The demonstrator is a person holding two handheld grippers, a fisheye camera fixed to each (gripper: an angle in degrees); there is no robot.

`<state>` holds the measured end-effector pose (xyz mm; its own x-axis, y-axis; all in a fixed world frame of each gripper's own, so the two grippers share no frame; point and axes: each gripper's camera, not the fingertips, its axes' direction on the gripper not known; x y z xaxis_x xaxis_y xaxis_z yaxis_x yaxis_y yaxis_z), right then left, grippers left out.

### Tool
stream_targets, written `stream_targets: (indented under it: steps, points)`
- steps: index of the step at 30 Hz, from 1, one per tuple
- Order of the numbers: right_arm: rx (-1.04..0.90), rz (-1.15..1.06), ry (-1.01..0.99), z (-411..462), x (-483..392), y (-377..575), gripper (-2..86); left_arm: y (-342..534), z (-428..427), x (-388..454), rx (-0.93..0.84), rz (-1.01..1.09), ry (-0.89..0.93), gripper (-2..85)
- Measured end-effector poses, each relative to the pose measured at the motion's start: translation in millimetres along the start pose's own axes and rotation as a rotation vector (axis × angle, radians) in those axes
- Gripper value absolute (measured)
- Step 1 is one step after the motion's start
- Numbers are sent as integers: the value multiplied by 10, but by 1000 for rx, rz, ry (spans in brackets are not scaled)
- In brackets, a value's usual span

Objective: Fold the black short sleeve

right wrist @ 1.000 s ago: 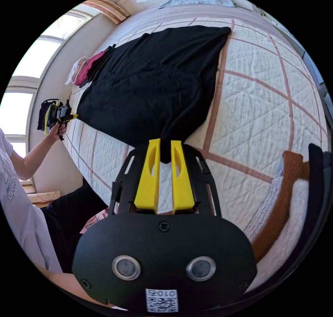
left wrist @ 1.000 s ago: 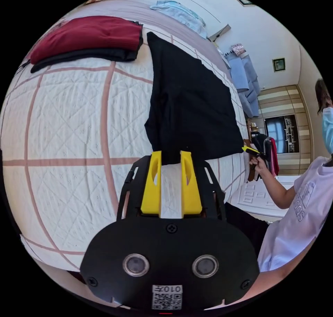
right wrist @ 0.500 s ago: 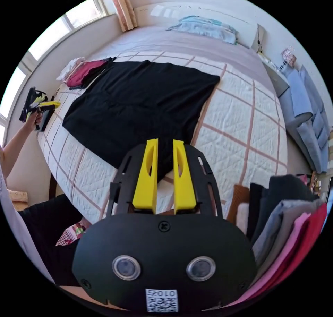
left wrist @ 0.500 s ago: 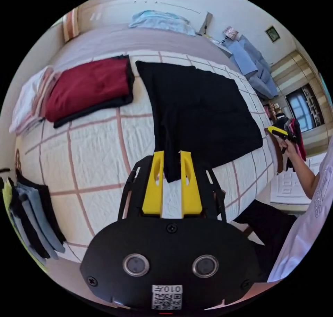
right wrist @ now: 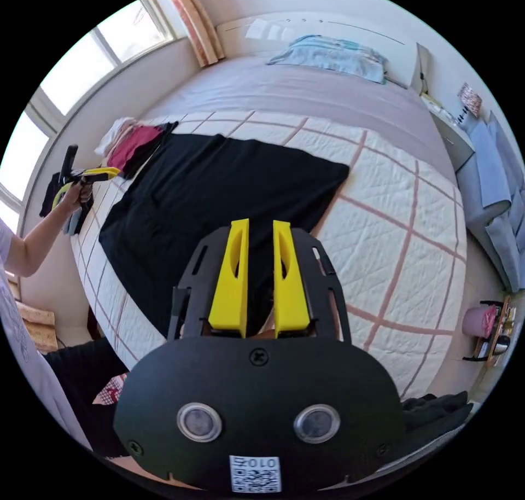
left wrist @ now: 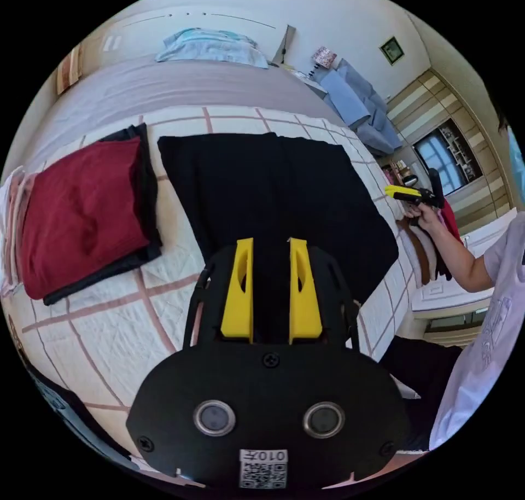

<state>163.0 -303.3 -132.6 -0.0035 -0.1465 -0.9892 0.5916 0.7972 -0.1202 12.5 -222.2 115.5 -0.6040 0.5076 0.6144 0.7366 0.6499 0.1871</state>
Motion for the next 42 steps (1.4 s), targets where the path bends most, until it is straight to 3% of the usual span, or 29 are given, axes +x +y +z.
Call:
stream_targets:
  steps: [3, 7, 13, 23, 27, 29, 31, 34, 36, 39, 42]
  points:
    - [36, 66, 48, 40, 429, -484, 90, -717, 32, -307, 10, -43, -153, 131]
    - [-12, 153, 80, 398, 840, -1015, 98, -1385, 450, -805, -101, -224, -110, 145]
    - [-137, 204, 93, 882, 941, -1229, 103, -1445, 809, -858, -219, -245, -184, 152]
    - [-135, 46, 267, 959, 379, -1159, 53, -1367, 677, -779, -49, -109, -189, 147]
    - [-141, 106, 197, 942, 448, -1179, 52, -1472, 674, -908, -44, -145, -178, 141]
    - [-144, 155, 123, 936, 526, -1174, 51, -1542, 667, -994, -7, -168, -122, 135]
    - [-134, 184, 77, 940, 564, -1147, 51, -1602, 822, -1152, -95, -230, -50, 119]
    - [-114, 229, 31, 938, 576, -1096, 49, -1528, 829, -1249, -71, -331, -52, 71]
    - [-106, 276, -5, 892, 573, -1073, 46, -1459, 812, -1267, -14, -325, 109, 35]
    - [29, 247, -124, 579, 450, -953, 43, -1283, 573, -1151, 171, -197, 290, 11]
    - [121, 8, -203, 63, 28, -649, 42, -988, 186, -956, 275, 32, 441, 3]
